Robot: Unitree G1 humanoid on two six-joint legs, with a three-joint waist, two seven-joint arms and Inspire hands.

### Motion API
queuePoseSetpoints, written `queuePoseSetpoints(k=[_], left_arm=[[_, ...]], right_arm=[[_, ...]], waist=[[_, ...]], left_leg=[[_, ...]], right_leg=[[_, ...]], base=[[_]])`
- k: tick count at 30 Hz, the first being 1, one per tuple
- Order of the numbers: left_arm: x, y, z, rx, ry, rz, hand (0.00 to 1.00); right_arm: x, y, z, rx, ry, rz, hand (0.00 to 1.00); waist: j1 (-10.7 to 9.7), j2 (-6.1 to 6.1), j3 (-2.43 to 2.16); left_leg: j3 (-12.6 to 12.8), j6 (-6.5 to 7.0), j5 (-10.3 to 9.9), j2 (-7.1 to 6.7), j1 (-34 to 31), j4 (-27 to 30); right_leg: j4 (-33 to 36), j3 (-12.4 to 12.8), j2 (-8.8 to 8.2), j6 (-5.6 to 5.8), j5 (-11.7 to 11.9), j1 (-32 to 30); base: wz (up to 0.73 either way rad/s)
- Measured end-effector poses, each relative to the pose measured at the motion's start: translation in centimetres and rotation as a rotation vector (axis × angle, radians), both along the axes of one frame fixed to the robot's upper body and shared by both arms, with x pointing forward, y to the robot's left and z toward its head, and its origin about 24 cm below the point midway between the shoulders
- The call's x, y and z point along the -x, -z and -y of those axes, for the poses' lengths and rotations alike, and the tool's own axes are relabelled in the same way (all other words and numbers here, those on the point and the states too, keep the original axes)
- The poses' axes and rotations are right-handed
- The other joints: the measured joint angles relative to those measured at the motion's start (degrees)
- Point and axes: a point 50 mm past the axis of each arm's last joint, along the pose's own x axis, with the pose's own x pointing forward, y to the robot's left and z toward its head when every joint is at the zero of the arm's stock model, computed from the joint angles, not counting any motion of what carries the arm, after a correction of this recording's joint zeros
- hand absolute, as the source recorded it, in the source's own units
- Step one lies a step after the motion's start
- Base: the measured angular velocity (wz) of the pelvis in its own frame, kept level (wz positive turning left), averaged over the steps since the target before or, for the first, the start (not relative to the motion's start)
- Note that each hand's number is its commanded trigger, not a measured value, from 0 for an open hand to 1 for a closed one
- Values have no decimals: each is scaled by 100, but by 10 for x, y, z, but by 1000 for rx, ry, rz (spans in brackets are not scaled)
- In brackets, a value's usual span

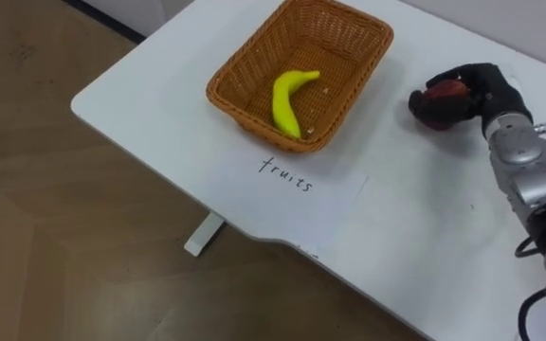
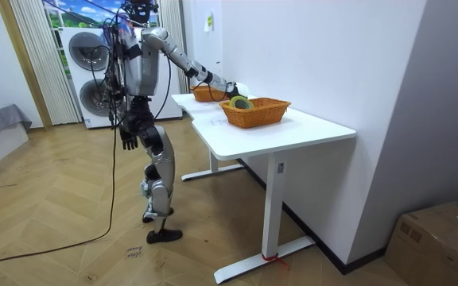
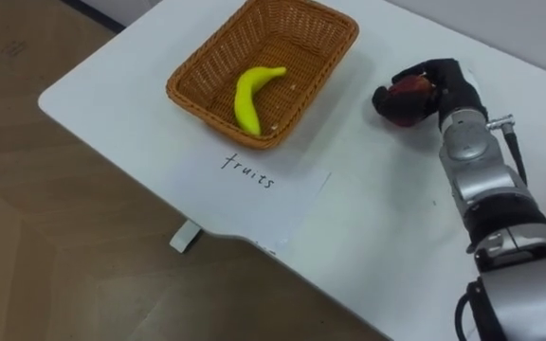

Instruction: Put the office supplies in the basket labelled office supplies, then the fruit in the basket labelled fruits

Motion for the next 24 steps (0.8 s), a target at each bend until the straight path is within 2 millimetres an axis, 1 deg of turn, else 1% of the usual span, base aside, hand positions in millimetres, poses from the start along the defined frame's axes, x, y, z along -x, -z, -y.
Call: queuePoseSetpoints(k=[3,4,5,6,7,8,10,13,17,18,21,24], left_arm=[[0,-1,-3,-1,-13,2,0],[0,-1,-4,2,-18,2,0],[2,-1,-4,3,-22,0,0],[6,-1,-6,3,-34,-7,0],[13,0,-8,2,-52,-18,0],[16,0,-8,2,-59,-26,0],[29,1,-11,-2,-78,-56,0],[38,1,-11,-3,-91,-67,0],[41,1,-11,-6,-87,-74,0],[42,1,-11,-7,-87,-77,0],[43,1,-11,-6,-87,-78,0],[44,1,-12,3,-92,-81,0]], right_arm=[[-2,-3,-4,-4,-30,5,100],[-3,-7,-6,-12,-44,17,100],[-4,-8,-8,-16,-54,24,100],[-4,-13,-13,-14,-79,44,100],[-5,-21,-20,-12,-116,82,100],[-7,-26,-24,-14,-132,103,100],[-9,-39,-31,-19,-168,159,100],[-10,-47,-37,-30,-190,195,100],[-10,-52,-41,-41,-207,223,100],[-9,-53,-42,-43,-208,228,100],[-4,-54,-45,-48,-220,257,100],[-3,-64,-52,-47,-253,299,100]], waist=[[-5,-8,-49],[-50,-9,-53],[-61,-19,-67],[-111,-55,-116],[-181,-82,-166],[-212,-87,-166],[-336,-104,-173],[-420,-149,-175],[-476,-196,-166],[-493,-208,-170],[-494,-203,-167],[-488,-203,-167]], left_leg=[[28,-13,34,3,153,-110],[20,-15,41,3,224,-123],[20,-16,42,4,261,-140],[15,-22,46,3,330,-190],[7,-25,48,4,372,-227],[9,-26,48,6,418,-250],[-12,-27,50,-8,677,-338],[-18,-27,47,-25,896,-478],[-47,-29,48,-39,943,-475],[-47,-29,49,-42,946,-468],[-119,-28,49,-51,1013,-483],[-132,-29,48,-49,1039,-496]], right_leg=[[-5,69,0,0,0,70],[-32,50,2,0,0,148],[-49,44,3,0,0,183],[-107,22,10,1,0,252],[-110,12,9,3,-2,285],[-119,6,10,4,-2,325],[-224,-45,30,10,-6,603],[-335,-63,37,38,-21,867],[-410,-55,65,43,-24,966],[-410,-54,68,43,-24,971],[-416,-49,67,49,-26,1045],[-415,-50,71,57,-31,1067]], base=[[-7],[0],[3],[0],[0],[3],[7],[7],[5],[4],[6],[1]])
